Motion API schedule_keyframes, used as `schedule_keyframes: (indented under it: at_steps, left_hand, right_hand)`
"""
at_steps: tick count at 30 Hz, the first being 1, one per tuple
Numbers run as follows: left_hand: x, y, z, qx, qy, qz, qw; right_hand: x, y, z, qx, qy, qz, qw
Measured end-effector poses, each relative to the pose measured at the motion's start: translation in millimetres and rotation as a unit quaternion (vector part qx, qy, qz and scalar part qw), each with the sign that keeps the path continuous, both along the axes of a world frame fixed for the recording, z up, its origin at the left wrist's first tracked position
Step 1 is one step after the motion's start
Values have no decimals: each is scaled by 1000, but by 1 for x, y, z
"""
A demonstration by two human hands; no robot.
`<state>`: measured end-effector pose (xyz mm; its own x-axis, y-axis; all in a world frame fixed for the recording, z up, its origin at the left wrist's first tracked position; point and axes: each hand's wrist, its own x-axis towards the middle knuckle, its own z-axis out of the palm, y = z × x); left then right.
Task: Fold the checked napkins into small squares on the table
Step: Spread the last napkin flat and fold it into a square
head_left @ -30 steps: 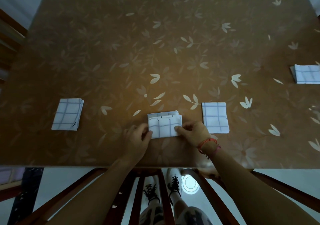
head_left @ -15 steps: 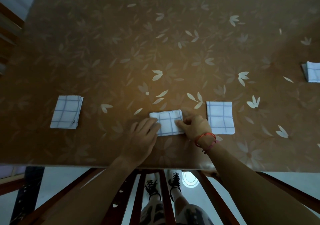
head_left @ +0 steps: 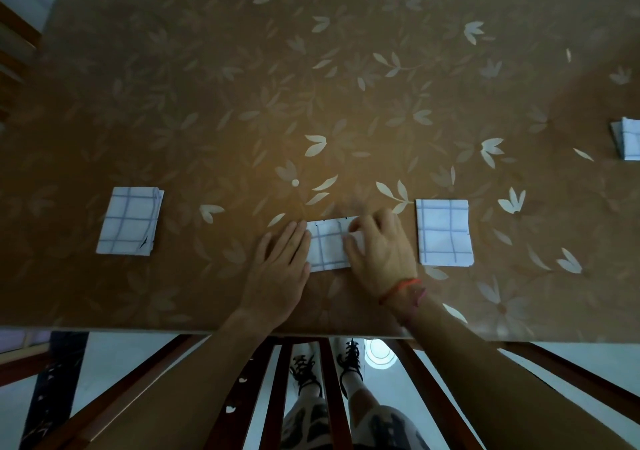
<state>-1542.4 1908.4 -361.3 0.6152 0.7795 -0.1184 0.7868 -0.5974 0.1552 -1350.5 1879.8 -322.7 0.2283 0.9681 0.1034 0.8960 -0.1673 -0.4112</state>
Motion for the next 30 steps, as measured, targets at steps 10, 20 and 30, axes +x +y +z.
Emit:
schedule_keyframes:
  at_steps: [10,20,30]
  left_hand:
    - [-5,2,-8,21,3,-22,1000]
    - [-5,5,-7,4,17,-29,999]
    - [5,7,4,-33,-38,22,998]
  right_hand:
    - [-46,-2,-42,-136,-42,182,973]
    - [-14,-6,-43,-185,-125,146,964]
    - [3,-12,-30,-214,-151,115,958]
